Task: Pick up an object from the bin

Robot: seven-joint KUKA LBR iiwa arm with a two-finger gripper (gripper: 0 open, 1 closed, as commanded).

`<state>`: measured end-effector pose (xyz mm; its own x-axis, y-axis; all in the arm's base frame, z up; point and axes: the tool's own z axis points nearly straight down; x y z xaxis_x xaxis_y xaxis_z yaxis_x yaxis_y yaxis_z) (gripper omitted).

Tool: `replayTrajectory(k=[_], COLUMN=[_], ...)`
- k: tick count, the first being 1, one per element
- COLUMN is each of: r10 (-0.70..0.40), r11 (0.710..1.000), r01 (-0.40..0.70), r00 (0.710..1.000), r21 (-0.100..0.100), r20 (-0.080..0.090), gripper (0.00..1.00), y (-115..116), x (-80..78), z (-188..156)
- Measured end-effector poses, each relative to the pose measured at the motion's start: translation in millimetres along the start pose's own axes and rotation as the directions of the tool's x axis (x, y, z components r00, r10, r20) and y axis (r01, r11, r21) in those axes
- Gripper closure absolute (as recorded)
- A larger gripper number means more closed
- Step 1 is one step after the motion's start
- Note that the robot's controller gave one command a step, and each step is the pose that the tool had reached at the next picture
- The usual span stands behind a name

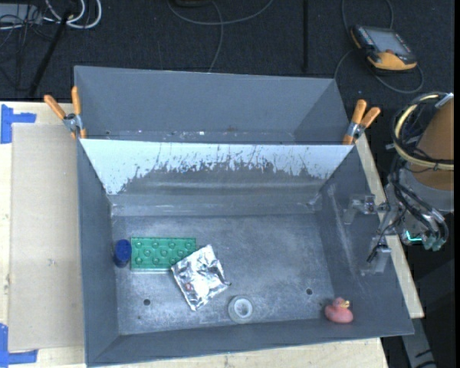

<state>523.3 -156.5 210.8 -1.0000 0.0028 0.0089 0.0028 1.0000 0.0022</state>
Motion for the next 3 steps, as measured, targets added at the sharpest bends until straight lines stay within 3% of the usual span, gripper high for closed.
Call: replayTrajectory(k=[1, 2, 3], r10=[-0.460, -0.582, -0.586], r11=[0.888, 0.813, 0.810], r01=[0.460, 0.582, 0.586], r00=[0.888, 0.813, 0.810], r21=[0.000, 0.010, 0.010], r20=[0.002, 0.011, 0.010], gripper=[0.00, 0.00, 1.00], y=[48, 25, 26], x=[45.9, 42.5, 42.7], z=[53, 138, 135])
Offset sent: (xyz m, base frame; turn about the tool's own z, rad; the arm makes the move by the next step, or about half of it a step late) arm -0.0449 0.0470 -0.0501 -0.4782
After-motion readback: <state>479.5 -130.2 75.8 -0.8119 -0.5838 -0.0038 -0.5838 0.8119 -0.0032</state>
